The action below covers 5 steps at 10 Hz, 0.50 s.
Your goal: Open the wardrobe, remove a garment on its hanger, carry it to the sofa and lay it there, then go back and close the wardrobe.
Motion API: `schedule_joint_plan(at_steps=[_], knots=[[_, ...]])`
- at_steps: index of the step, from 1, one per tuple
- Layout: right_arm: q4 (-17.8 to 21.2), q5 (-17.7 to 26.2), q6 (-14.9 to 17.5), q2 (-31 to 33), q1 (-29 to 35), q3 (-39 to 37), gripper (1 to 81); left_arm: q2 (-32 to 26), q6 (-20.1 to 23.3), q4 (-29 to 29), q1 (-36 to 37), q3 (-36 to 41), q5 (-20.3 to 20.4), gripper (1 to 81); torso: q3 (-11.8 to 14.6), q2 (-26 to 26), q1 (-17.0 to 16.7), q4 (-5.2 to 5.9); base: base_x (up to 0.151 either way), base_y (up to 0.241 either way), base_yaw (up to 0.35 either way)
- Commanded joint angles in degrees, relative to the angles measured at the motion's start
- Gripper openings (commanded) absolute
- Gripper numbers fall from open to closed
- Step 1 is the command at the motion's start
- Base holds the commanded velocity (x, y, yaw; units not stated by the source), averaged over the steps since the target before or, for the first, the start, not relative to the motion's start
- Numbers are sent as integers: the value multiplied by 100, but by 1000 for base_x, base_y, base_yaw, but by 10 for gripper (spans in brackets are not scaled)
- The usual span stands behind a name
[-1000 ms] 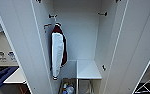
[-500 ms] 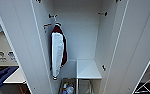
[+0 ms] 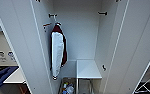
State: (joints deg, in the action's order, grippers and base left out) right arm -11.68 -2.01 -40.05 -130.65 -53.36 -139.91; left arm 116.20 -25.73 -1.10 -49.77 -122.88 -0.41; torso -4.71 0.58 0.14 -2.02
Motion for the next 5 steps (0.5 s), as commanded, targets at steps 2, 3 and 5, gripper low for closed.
schedule_joint_plan(at_steps=[2, 3, 5], knots=[[514, 1167, -205, 589, 1998, 81, 811, -20, -72, -22, 1948, -658, -1476, 811, 0, 0, 2, 0, 0, 0, 0], [755, 1212, -205, 625, 2140, 597, 811, 220, -63, -163, 2098, -641, -1672, 811, -2, -2, 2, 0, 0, 0, 0], [1175, 1291, -205, 537, 2289, 1500, 811, 623, -72, -487, 2239, -196, -1848, 811, -4, -5, 7, 0, 0, 0, 0]])
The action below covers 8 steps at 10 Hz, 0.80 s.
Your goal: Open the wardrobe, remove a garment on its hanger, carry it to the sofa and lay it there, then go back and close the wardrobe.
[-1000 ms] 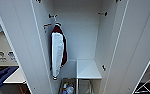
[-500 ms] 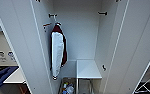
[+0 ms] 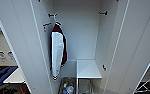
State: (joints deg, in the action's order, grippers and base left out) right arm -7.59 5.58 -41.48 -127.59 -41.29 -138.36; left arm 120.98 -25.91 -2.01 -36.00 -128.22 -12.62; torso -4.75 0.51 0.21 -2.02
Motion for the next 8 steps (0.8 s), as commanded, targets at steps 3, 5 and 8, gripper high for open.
schedule_joint_plan(at_steps=[3, 5, 8], knots=[[1234, 523, -62, 91, 1074, 2462, 811, 620, -46, -748, 879, 903, -628, 811, -2, -2, 2, 0, 0, 0, 0], [1340, 435, -53, -68, 968, 3159, 811, 990, -37, -748, 818, 1053, -681, 811, -7, -4, 6, 0, 0, 0, 0], [1253, 118, -35, -524, 310, 3826, 811, 1875, -11, -695, 528, 1027, -716, 811, -9, -9, 11, 0, 0, 0, 0]])
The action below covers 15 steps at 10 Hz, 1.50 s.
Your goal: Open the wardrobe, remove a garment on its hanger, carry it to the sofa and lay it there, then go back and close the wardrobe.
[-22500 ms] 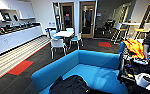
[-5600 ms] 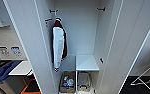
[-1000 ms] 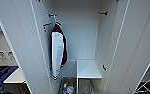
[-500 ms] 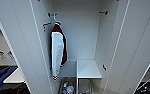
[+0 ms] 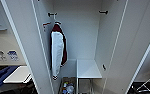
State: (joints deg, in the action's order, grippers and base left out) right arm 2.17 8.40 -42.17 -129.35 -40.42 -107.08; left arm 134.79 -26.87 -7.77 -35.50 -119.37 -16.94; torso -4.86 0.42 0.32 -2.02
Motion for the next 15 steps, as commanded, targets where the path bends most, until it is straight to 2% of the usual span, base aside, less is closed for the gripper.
schedule_joint_plan(at_steps=[1, 2, 4, 6, 7, 9, 12, 13, 14, 15], knots=[[222, -190, 86, -506, 39, 751, 811, 751, 112, -111, 381, 142, -283, 811, 2, 0, 0, 0, 0, 0, 0], [110, -286, 95, -698, -93, 786, 811, 1074, 129, -84, 294, 29, -283, 811, 0, 0, 0, 0, 0, 0, 0], [-208, -277, 95, -1113, -225, 743, 811, 1332, 164, -76, 92, -122, -283, 811, 0, 0, 2, 0, 0, 0, 0], [-489, -190, 103, -1675, -392, 207, 811, 1393, 340, 29, -383, -113, -230, 811, 0, -2, 2, 0, 0, 0, 0], [-794, -146, 103, -1989, -514, -134, 811, 1489, 592, 99, -803, -122, -204, 811, 0, -2, 2, 0, 0, 0, 0], [-1505, 214, 103, -2464, -874, -836, 811, 1682, 1102, 179, -1489, -174, -135, 811, 0, -2, 2, 0, 0, 0, 0], [-2307, 302, 112, -2992, -1700, -1760, 811, 1771, 1781, 196, -2281, -236, -81, 811, 0, -2, 2, 0, 0, 0, 0], [-2772, 294, 121, -3194, -2033, -2137, 811, 1762, 1939, 240, -2560, -271, 171, 811, 0, -2, 2, 0, 0, 0, 0], [-3289, 277, 121, -3501, -2342, -2758, 811, 1744, 2079, 292, -2869, -280, 645, 811, 0, -2, 2, 0, 0, 0, 0], [-3556, 206, 121, -3730, -2649, -3235, 811, 1779, 2124, 458, -3133, -332, 832, 811, 0, 0, 2, 0, 0, 0, 0]])
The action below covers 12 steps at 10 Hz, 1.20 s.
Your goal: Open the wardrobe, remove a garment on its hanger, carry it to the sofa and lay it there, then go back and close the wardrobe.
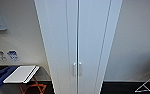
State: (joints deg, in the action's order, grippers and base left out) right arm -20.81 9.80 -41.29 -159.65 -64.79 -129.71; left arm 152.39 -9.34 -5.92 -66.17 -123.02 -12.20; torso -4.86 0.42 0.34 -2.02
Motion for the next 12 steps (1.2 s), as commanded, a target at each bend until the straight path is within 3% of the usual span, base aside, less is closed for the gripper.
schedule_joint_plan(at_steps=[1, 5, 9, 12], knots=[[-1408, 31, 42, -887, -529, -1284, 811, 81, 371, 434, -268, -118, 491, 811, 0, 0, 0, 0, 0, 0, 0], [-1635, -251, 86, -1484, -1321, -2347, 811, 923, 371, 856, -1095, -1485, 1185, 811, 4, 2, -5, 0, 0, 0, 0], [-1865, -259, 218, -1485, -1787, -2383, 811, 1715, 371, 979, -1394, -2647, 1203, 811, 13, 6, -9, 0, 0, 0, 0], [-1874, -382, 226, -1494, -1954, -2374, 811, 1865, 319, 926, -1403, -2807, 1168, 811, 17, 9, -15, 0, 0, 0, 0]])
